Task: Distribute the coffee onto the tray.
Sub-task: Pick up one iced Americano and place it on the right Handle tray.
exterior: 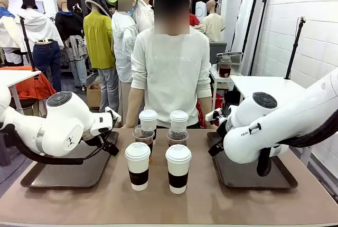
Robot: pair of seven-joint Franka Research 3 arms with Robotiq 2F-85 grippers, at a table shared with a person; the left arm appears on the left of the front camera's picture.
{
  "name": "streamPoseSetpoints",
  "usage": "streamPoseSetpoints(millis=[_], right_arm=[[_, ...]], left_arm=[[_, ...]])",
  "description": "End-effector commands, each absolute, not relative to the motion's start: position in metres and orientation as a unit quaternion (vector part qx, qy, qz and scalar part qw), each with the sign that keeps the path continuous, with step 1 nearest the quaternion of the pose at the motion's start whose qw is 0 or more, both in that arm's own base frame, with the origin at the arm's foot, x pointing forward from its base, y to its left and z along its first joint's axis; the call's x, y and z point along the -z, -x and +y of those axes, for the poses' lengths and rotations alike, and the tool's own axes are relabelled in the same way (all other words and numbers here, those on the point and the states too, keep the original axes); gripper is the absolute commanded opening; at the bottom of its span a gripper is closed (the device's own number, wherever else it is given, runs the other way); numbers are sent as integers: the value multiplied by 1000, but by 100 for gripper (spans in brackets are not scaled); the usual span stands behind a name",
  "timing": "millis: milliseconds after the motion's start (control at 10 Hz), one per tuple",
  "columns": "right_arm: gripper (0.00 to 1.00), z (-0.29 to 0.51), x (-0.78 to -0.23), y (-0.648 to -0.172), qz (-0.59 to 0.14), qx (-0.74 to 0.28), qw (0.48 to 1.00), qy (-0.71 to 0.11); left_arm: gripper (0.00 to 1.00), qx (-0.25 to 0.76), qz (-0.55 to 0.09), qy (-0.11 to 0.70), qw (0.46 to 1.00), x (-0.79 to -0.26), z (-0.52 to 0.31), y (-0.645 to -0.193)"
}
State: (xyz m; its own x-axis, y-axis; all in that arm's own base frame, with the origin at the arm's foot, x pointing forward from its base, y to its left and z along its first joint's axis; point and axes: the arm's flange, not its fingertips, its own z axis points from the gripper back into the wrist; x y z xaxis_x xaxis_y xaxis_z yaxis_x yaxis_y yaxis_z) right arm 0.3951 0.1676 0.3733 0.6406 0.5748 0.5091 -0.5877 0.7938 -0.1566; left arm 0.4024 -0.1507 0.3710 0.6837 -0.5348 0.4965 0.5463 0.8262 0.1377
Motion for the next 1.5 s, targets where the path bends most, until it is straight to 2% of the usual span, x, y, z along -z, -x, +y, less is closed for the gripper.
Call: streamPoseSetpoints(millis=[0,1200,1400], right_arm=[[100,168,-373,-395,-277,-321,906,-12],[100,168,-373,-395,-277,-321,906,-11],[100,165,-380,-378,-272,-317,908,-4]], left_arm=[[100,295,-267,11,917,-371,-151,-402],[100,295,-267,11,917,-371,-151,-402],[100,296,-267,0,917,-396,-151,-400]])
